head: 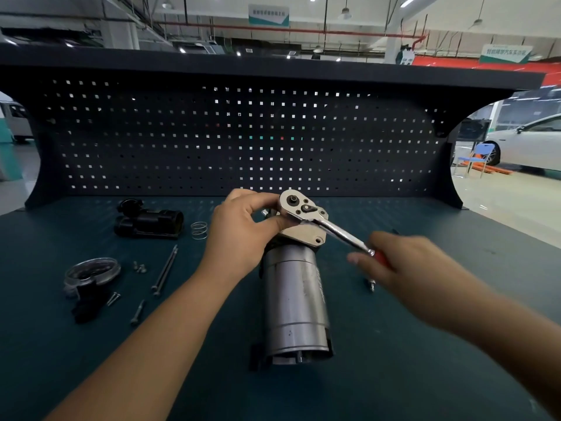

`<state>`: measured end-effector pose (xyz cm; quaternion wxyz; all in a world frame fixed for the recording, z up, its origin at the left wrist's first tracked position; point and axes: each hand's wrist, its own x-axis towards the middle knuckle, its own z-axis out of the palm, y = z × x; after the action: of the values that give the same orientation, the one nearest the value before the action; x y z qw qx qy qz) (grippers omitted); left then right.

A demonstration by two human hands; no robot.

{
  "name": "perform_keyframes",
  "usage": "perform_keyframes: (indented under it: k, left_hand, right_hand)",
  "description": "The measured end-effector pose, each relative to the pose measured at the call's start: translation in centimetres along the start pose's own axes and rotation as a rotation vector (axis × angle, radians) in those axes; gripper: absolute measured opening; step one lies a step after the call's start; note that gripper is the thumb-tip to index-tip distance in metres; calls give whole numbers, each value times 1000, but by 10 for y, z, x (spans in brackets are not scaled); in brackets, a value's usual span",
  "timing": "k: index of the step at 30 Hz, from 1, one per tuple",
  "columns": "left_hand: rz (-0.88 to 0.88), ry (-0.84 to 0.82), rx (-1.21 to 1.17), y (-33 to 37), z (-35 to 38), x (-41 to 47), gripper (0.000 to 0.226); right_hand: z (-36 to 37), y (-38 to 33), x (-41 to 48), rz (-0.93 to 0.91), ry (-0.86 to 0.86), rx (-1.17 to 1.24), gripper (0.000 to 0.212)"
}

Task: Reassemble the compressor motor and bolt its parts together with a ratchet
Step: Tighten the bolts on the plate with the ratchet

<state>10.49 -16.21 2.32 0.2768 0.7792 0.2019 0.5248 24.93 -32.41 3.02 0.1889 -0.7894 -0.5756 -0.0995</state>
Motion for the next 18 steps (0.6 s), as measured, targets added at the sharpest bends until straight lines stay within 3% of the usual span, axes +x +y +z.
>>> perform_keyframes:
  k: [5,9,14,18]
  left_hand:
    - [-9,-26,1,-3,-2,7,26]
    - [-37,-215,-36,-4,-4,14,12]
    - [-14,-420,-143,-1,-6,21,29]
    - [-26,-392,-244,-6,-6,22,29]
  right_hand:
    - [-29,22,62,-124,-4,-96,33]
    - [-39,27,105,-232,35,-224,19]
    - [-40,20,140,-296,46,-362,20]
    - [-43,21,148,-303,71,-353,27]
